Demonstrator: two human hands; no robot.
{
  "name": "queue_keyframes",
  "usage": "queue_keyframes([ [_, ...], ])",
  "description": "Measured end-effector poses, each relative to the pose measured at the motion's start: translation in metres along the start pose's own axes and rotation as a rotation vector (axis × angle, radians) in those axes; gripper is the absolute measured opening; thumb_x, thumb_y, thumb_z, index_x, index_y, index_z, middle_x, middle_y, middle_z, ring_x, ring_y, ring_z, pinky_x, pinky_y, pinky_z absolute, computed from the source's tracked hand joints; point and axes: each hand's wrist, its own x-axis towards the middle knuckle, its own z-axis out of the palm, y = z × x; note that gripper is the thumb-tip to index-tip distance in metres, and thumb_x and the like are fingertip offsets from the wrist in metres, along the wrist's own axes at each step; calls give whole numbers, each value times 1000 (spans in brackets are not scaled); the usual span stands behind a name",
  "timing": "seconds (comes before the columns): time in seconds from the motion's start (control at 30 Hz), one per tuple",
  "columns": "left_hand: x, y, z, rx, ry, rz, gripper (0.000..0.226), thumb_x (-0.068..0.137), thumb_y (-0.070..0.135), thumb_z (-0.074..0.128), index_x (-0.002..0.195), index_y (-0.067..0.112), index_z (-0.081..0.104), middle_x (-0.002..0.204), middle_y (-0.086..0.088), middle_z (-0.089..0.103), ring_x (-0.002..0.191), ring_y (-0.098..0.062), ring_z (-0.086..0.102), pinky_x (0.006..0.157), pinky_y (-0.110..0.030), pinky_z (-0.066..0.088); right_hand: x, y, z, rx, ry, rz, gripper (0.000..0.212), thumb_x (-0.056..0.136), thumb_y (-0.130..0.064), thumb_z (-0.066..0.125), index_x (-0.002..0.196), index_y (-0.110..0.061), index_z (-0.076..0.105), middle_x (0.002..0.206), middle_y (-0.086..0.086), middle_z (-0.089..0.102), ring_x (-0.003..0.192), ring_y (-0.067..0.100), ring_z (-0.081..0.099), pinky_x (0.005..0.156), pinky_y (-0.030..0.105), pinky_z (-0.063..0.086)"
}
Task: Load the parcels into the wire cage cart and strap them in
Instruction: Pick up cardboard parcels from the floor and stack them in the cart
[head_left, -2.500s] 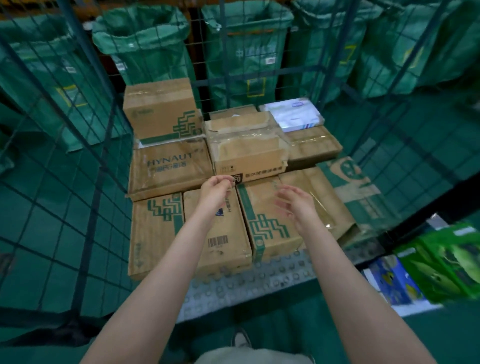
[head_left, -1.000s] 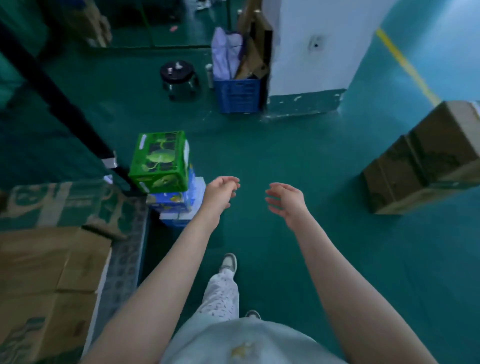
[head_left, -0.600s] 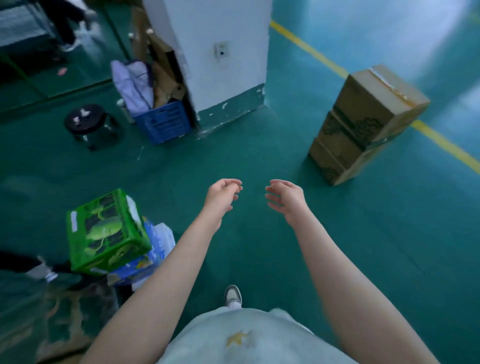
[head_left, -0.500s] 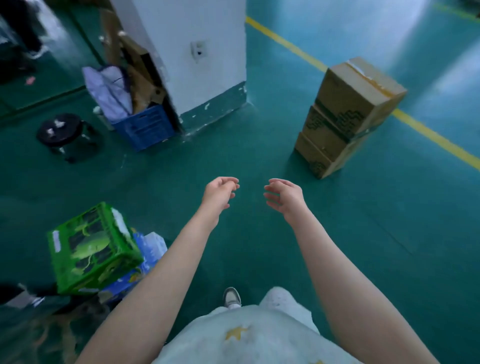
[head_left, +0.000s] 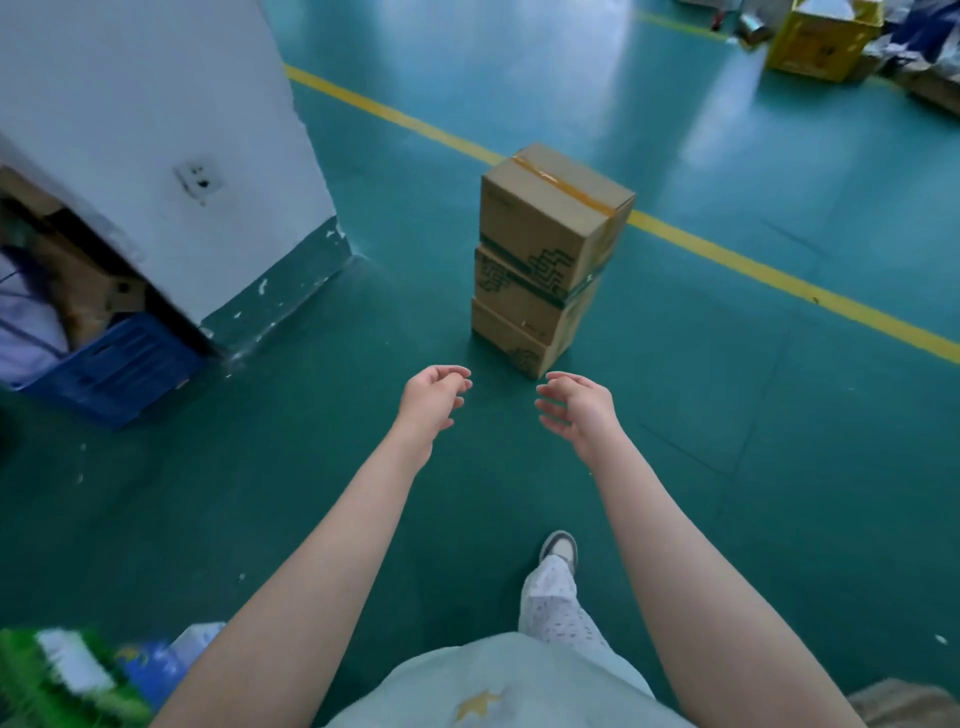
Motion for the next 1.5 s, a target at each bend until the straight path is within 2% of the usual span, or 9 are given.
queue_keyframes([
  [0.27, 69, 84, 113, -3, -60, 8, 19, 95, 13, 43, 89, 24, 57, 98, 8, 61, 95, -14, 55, 84, -31, 43, 91, -97, -79, -39, 71, -23, 11, 96, -10, 49, 99, -12, 59, 85, 1, 63, 76, 15, 61, 67, 28, 49],
  [0.47, 114, 112, 169, -22, -79, -46, 16, 95, 13, 45, 92, 23, 58, 104, 5, 61, 97, -15, 55, 85, -32, 43, 154, -142, -105, -82, 75, 4, 11, 95, -9, 49, 96, -13, 60, 85, 1, 64, 82, 18, 62, 76, 32, 48],
  [0.7, 181, 142, 195, -34, -33, -97, 17, 95, 13, 46, 87, 24, 57, 106, 3, 61, 97, -17, 54, 84, -33, 42, 222, -189, -96, -118, 34, 32, 14, 96, -9, 48, 90, -14, 60, 84, 1, 63, 78, 16, 61, 71, 29, 49],
  [0.87, 247, 177, 215, -58, -6, -132, 20, 94, 12, 45, 84, 25, 56, 109, 1, 60, 97, -17, 54, 82, -32, 41, 284, -244, -81, -173, 18, 15, 12, 95, -8, 49, 101, -11, 60, 84, 1, 62, 83, 19, 60, 74, 31, 50],
  [0.93, 274, 194, 224, -57, 2, -154, 18, 95, 13, 44, 88, 24, 57, 110, 0, 59, 97, -17, 53, 81, -31, 41, 309, -268, -73, -219, 6, 17, 13, 96, -9, 49, 102, -11, 60, 83, 0, 62, 81, 18, 60, 75, 31, 51],
  [1.07, 321, 222, 237, -46, -1, -190, 15, 96, 14, 44, 101, 19, 57, 109, 0, 58, 95, -17, 52, 80, -31, 40, 355, -304, -63, -299, 2, 35, 14, 95, -9, 48, 103, -11, 60, 82, 0, 62, 70, 14, 57, 63, 26, 50],
  [1.27, 372, 240, 238, -31, -23, -302, 26, 96, 14, 41, 118, 15, 55, 107, 1, 53, 100, -17, 52, 86, -34, 42, 413, -329, -45, -392, -22, 92, 16, 94, -7, 49, 103, -11, 61, 94, 5, 62, 87, 21, 60, 80, 34, 50],
  [1.4, 390, 233, 247, -61, 26, -388, 20, 96, 14, 41, 113, 16, 51, 112, 0, 50, 103, -19, 51, 87, -34, 41, 442, -337, -32, -490, -80, 129, 15, 94, -8, 49, 102, -13, 61, 92, 4, 61, 81, 19, 58, 74, 32, 51],
  [1.5, 401, 231, 259, -115, 63, -450, 20, 95, 15, 42, 115, 16, 47, 115, -2, 49, 105, -20, 51, 88, -35, 41, 464, -345, -20, -582, -147, 130, 16, 95, -10, 48, 105, -12, 60, 88, 2, 60, 76, 17, 57, 78, 34, 50],
])
